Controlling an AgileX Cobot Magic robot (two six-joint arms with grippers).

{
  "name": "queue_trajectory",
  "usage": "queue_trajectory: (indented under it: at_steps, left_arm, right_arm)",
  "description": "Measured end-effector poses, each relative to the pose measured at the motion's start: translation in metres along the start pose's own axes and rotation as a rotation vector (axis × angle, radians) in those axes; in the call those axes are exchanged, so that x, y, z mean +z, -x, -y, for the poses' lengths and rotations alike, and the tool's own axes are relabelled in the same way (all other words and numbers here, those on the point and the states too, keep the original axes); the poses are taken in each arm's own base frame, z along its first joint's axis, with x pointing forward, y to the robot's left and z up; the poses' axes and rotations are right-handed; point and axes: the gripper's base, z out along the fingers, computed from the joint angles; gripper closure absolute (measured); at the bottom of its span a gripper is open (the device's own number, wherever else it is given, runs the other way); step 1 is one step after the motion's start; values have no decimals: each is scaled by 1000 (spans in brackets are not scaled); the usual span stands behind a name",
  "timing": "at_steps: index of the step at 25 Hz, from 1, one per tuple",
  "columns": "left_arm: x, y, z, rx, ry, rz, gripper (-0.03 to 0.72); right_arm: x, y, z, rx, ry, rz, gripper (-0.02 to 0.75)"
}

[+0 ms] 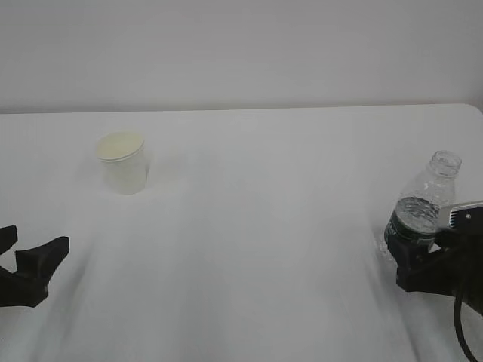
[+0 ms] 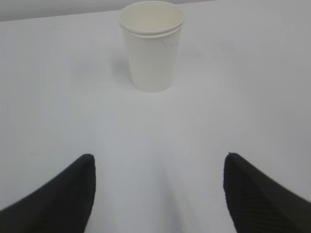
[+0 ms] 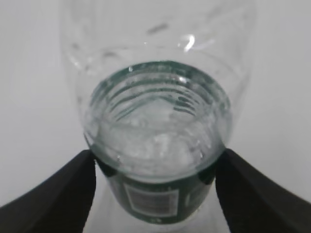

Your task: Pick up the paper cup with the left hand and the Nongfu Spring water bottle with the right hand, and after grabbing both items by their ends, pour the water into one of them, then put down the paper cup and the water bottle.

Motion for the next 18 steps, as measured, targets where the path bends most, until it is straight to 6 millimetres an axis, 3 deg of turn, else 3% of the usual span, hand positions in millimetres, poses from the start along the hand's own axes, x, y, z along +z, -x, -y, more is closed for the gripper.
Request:
queue_trajectory:
  at_steps: [8,18]
  left_arm:
    - [0,0,-1,-7,16,1,101]
    - [0,0,-2,-9,19,1,101]
  right_arm:
    - [10,10,1,-1,-6,45,165]
    - [28,4,2,1,-7,26,165]
